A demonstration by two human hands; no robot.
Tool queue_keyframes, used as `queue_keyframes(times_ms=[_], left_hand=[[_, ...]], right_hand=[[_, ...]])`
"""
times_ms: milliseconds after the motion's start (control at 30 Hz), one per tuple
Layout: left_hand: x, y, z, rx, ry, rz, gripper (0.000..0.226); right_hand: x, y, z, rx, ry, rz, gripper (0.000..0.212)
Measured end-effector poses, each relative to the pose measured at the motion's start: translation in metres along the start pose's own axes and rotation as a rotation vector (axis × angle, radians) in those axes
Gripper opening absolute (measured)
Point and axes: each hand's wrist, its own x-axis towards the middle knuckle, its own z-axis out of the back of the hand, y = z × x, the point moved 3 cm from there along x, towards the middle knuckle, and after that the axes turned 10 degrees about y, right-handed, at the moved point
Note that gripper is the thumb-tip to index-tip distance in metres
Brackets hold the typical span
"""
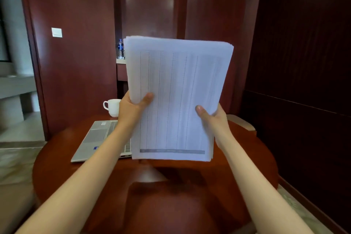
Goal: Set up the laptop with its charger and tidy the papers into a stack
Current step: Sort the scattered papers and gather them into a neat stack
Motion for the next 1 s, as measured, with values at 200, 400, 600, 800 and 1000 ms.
queue_keyframes(times_ms=[200,400,600,800,1000], left_hand=[[-0.004,0.015,0.004,0.082,0.135,-0.007,0.075],[0.003,0.001,0.002,0.061,0.026,-0.018,0.030],[0.004,0.006,0.017,-0.195,-0.195,0.033,0.024],[-0.006,0.033,0.023,-0.606,-0.397,0.154,0.021],[-0.020,0.058,-0.002,-0.752,-0.173,0.247,0.029]], right_hand=[[0.000,-0.018,-0.008,0.106,-0.028,-0.042,0.074],[0.006,-0.011,-0.013,0.187,-0.111,-0.007,0.029],[0.004,-0.008,-0.001,-0.036,0.017,-0.048,0.052],[-0.022,-0.051,0.023,0.236,-0.122,-0.267,0.063],[-0.030,-0.066,-0.017,0.521,-0.199,-0.324,0.043]])
